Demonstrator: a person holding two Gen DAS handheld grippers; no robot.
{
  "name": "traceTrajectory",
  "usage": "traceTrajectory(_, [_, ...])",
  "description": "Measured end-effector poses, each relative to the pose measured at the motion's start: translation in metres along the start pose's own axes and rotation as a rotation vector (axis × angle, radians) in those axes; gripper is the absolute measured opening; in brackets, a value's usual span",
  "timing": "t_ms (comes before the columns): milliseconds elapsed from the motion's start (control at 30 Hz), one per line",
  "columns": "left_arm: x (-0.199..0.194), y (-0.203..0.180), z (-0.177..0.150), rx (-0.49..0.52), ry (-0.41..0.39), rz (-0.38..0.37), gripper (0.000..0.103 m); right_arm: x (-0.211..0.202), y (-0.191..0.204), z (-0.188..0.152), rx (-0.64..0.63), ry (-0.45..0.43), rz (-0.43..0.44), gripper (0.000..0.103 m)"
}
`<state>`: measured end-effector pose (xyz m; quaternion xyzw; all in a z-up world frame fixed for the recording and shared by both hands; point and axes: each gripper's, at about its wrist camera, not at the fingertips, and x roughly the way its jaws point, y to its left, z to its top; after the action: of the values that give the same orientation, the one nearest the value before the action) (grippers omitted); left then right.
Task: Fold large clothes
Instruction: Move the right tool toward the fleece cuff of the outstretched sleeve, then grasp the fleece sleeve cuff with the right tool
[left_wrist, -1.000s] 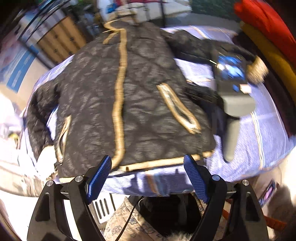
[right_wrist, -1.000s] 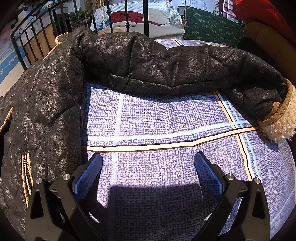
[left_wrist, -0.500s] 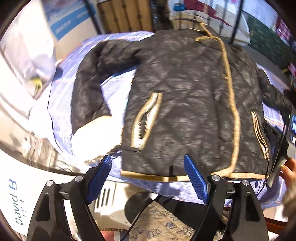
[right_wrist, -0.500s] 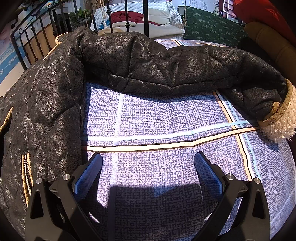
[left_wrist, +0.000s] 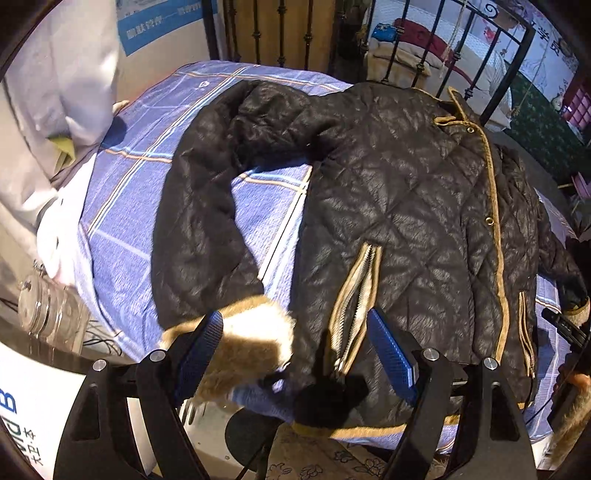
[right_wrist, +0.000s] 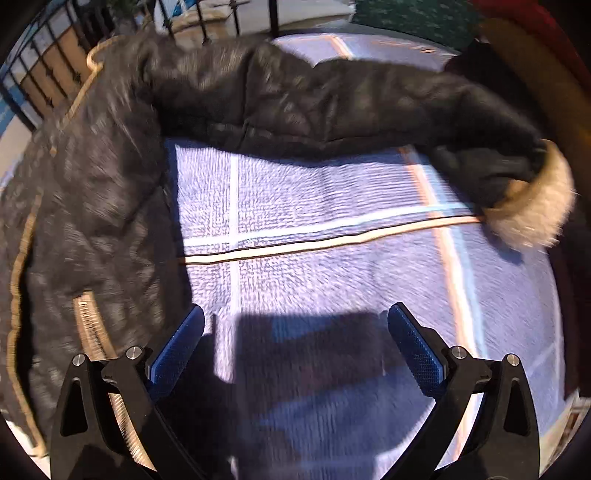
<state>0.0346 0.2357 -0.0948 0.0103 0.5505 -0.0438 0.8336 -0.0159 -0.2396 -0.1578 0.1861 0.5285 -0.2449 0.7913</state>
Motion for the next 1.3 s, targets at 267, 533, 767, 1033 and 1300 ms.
traceTrajectory(267, [0.006,-0.062,0.025,0.107,-0.038,-0.135,0.078,-0.039,-0.121,0.037,0.187,-0.078,-0.178,0.098])
traceTrajectory(533, [-0.008,-0.063,0.005,0.107,-0.040,-0.057,0.078,0.000,-0.182,0.063,0.299,-0.071,-0.155,0.069])
traceTrajectory(767, [-0.027,-0.074,-0.002,0.038,-0.068,-0.021,0.078,-0.051,-0.153,0.085,0.118,-0.175,-0.071,0.023])
traceTrajectory(1033, [-0.041,-0.154,0.007,0.076,-0.126,-0.118,0.078,-0.179,-0.129,0.072,-0.481,-0.381,-0.053,0.027])
traceTrajectory(1300, [-0.046,-0.198,-0.002,0.152,-0.107,-0.132,0.078,-0.078,-0.189,-0.024,-0.087,0.068,0.055,0.034])
